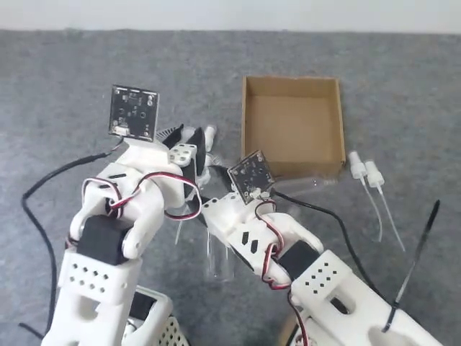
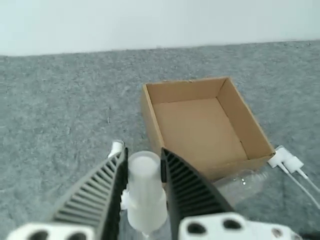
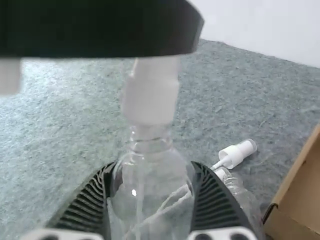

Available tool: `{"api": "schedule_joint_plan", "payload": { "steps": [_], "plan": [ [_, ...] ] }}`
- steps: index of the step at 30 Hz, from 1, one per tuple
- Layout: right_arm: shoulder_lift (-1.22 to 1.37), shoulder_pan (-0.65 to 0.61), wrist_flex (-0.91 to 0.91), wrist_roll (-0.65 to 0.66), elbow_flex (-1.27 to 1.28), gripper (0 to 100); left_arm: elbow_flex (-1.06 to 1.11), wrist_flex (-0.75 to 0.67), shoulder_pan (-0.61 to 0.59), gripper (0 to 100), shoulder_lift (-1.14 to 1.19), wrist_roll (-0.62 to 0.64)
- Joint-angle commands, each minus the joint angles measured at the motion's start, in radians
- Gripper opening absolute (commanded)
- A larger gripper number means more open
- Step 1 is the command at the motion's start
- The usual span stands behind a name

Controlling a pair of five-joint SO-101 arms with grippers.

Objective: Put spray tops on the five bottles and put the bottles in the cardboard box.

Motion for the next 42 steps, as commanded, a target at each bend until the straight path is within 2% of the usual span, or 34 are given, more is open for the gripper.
{"api": "schedule_joint_plan", "payload": {
  "steps": [1, 4, 11, 13, 21, 31, 36, 42],
  "plan": [
    [-0.028, 0.081, -0.137, -0.017, 0.023, 0.6, 0.004, 0.003, 0.003, 1, -0.003, -0.034],
    [-0.028, 0.110, -0.170, -0.017, 0.043, 0.6, 0.012, -0.002, 0.003, 2, -0.003, -0.068],
    [-0.021, 0.073, -0.168, -0.017, 0.049, 0.6, -0.050, -0.028, -0.005, 16, 0.005, -0.071],
    [-0.027, 0.070, -0.174, -0.017, 0.063, 0.6, -0.099, -0.018, -0.008, 15, 0.005, -0.072],
    [-0.028, 0.070, -0.174, -0.017, 0.068, 0.6, -0.236, -0.011, -0.169, 15, 0.080, -0.072],
    [-0.028, 0.070, -0.171, -0.017, 0.068, 0.6, -0.079, -0.011, -0.032, 15, 0.130, -0.100],
    [-0.028, 0.070, -0.174, -0.017, 0.068, 0.6, -0.027, -0.011, -0.044, 15, 0.129, -0.129],
    [-0.028, 0.073, -0.173, -0.017, 0.068, 0.6, -0.130, 0.014, -0.144, 16, 0.129, -0.123]
  ]
}}
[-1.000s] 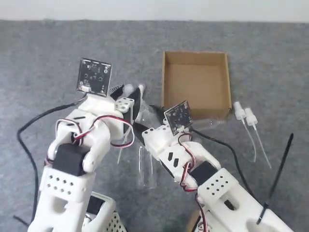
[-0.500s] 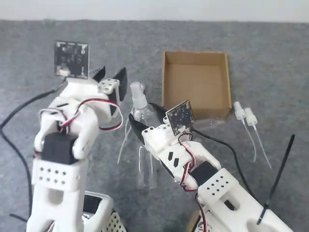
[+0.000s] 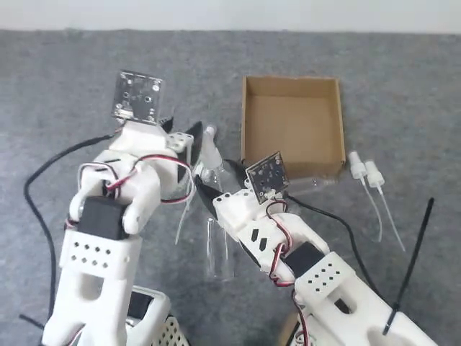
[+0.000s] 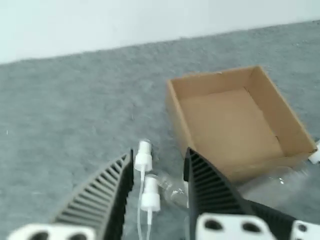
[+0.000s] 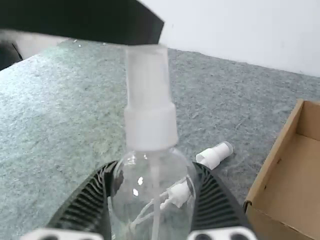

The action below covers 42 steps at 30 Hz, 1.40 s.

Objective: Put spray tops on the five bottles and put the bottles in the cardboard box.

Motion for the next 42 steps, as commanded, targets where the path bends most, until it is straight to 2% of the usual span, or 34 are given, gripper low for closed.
{"api": "schedule_joint_plan", "payload": {
  "steps": [1, 8, 14, 17, 19, 22, 28, 34, 38, 42],
  "plan": [
    [-0.028, 0.008, -0.024, -0.011, -0.032, 0.6, -0.076, 0.038, -0.063, 16, -0.002, -0.005],
    [-0.028, 0.008, -0.024, -0.011, -0.032, 0.6, -0.027, 0.089, -0.166, 16, -0.026, -0.006],
    [-0.021, 0.010, -0.019, -0.009, -0.037, 0.6, 0.269, -0.043, -0.189, 16, -0.276, -0.015],
    [-0.019, 0.039, -0.005, -0.008, -0.057, 0.6, 0.400, -0.092, -0.189, 16, -0.379, -0.078],
    [-0.019, 0.091, 0.077, 0.009, -0.121, 0.6, 0.432, -0.095, -0.164, 16, -0.393, -0.083],
    [-0.018, 0.168, 0.173, 0.011, -0.233, 0.6, 0.453, -0.095, -0.058, 16, -0.381, -0.083],
    [0.065, 0.185, 0.225, 0.017, -0.402, 0.6, 0.519, -0.127, 0.100, 17, -0.381, -0.087],
    [0.325, 0.173, 0.231, 0.014, -0.609, 0.6, 0.542, -0.124, 0.150, 27, -0.381, -0.083],
    [0.414, 0.108, 0.364, 0.012, -0.749, 0.6, 0.584, -0.192, 0.140, 28, -0.381, -0.083],
    [0.386, 0.070, 0.472, 0.015, -0.799, 0.6, 0.601, -0.247, 0.080, 28, -0.373, -0.083]
  ]
}}
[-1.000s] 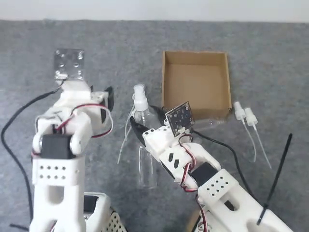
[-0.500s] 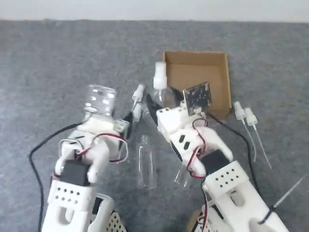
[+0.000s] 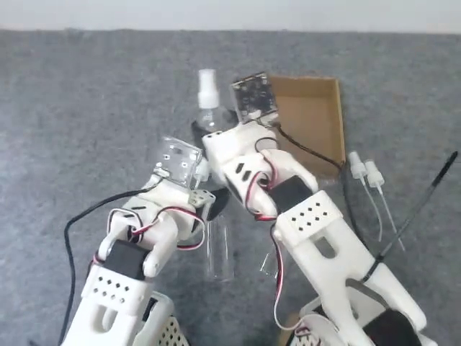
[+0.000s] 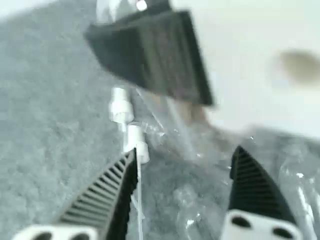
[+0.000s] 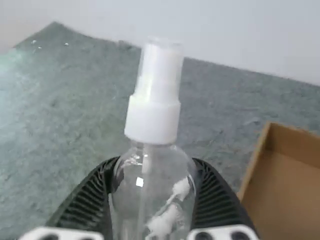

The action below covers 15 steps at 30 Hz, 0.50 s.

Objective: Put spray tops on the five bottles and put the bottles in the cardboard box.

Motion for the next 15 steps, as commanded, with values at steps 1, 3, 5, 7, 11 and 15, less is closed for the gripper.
{"api": "schedule_joint_plan", "payload": {
  "steps": [1, 3, 5, 7, 11, 15],
  "plan": [
    [-0.054, -0.033, 0.111, 0.017, -0.118, 0.6, -0.007, -0.055, -0.048, 28, -0.009, -0.002],
    [-0.091, -0.030, 0.160, 0.017, -0.115, 0.6, -0.007, -0.057, -0.061, 28, -0.009, -0.003],
    [-0.130, -0.028, 0.213, 0.017, -0.115, 0.6, -0.007, -0.057, -0.057, 28, -0.009, -0.005],
    [-0.165, -0.028, 0.254, 0.017, -0.115, 0.6, -0.005, -0.057, -0.057, 28, -0.009, -0.005],
    [-0.222, -0.027, 0.308, 0.018, -0.115, 0.6, -0.005, -0.057, -0.057, 28, -0.009, -0.005],
    [-0.214, 0.012, 0.278, 0.077, -0.118, 0.6, -0.002, -0.057, -0.058, 28, -0.014, -0.006]
  ]
}}
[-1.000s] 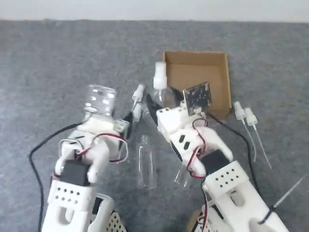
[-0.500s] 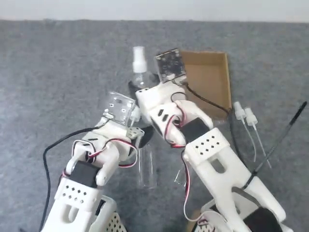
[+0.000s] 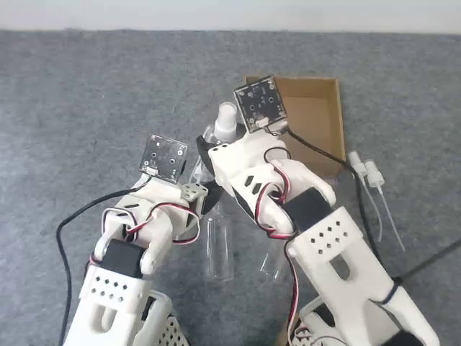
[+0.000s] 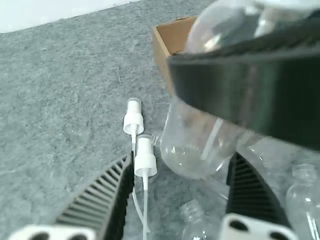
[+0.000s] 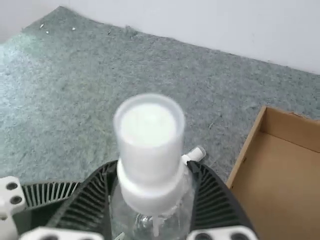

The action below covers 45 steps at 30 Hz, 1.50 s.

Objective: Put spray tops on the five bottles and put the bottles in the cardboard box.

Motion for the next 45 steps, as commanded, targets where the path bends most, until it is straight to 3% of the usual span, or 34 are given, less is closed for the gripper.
{"api": "schedule_joint_plan", "payload": {
  "steps": [1, 8, 17, 21, 29, 45],
  "plan": [
    [-0.027, 0.058, -0.058, 0.106, -0.071, 0.6, 0.002, -0.028, -0.014, 28, -0.017, -0.005],
    [0.232, 0.274, -0.317, 0.163, -0.152, 0.6, 0.010, -0.028, -0.018, 23, -0.017, -0.008],
    [0.700, 0.343, -0.435, 0.161, -0.471, 0.6, 0.074, -0.158, -0.072, 0, -0.017, -0.005],
    [0.862, 0.372, -0.435, 0.161, -0.597, 0.6, 0.087, -0.198, -0.126, 1, -0.014, -0.002],
    [1.052, 0.386, -0.441, 0.160, -0.718, 0.6, 0.087, -0.195, -0.124, 1, -0.015, -0.002],
    [1.188, 0.378, -0.435, 0.167, -0.812, 0.6, 0.087, -0.195, -0.124, 1, -0.015, -0.002]
  ]
}}
